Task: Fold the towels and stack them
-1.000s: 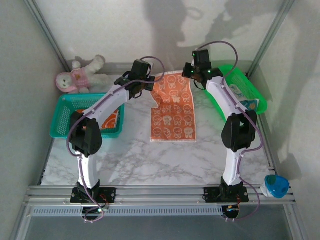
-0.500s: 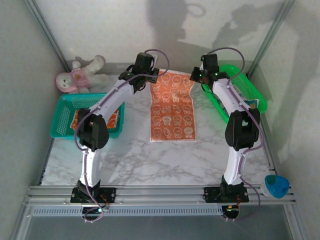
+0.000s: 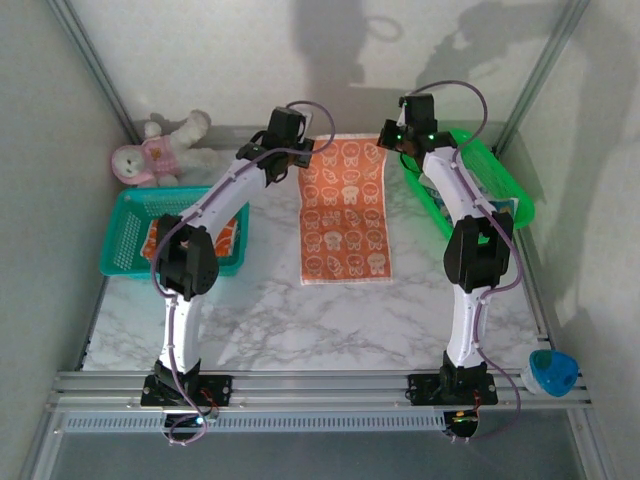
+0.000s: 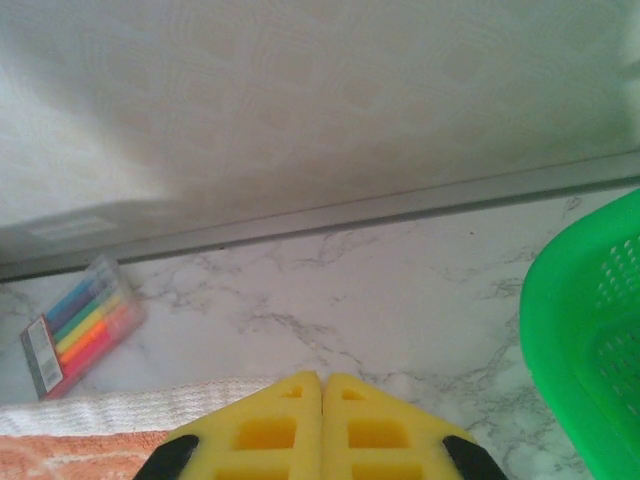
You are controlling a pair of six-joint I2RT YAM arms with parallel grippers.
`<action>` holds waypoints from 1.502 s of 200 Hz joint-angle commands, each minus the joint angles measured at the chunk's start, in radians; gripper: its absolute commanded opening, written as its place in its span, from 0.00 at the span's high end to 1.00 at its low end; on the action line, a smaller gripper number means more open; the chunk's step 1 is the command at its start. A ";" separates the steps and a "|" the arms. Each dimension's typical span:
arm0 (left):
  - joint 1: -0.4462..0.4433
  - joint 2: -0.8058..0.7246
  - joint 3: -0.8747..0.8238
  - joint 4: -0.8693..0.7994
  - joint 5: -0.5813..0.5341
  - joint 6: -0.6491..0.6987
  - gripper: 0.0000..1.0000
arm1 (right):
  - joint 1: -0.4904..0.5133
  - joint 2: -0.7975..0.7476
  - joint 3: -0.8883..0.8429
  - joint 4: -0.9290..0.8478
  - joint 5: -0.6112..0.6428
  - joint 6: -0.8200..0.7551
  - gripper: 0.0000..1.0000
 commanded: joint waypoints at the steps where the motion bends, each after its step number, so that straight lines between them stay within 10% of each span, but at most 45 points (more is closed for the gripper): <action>1: -0.008 -0.033 -0.066 -0.003 0.024 -0.031 0.99 | -0.005 -0.064 -0.066 0.006 -0.008 -0.015 1.00; 300: -0.212 -0.511 -0.908 0.235 -0.034 -0.283 0.97 | 0.063 -0.594 -1.004 0.197 -0.057 0.054 1.00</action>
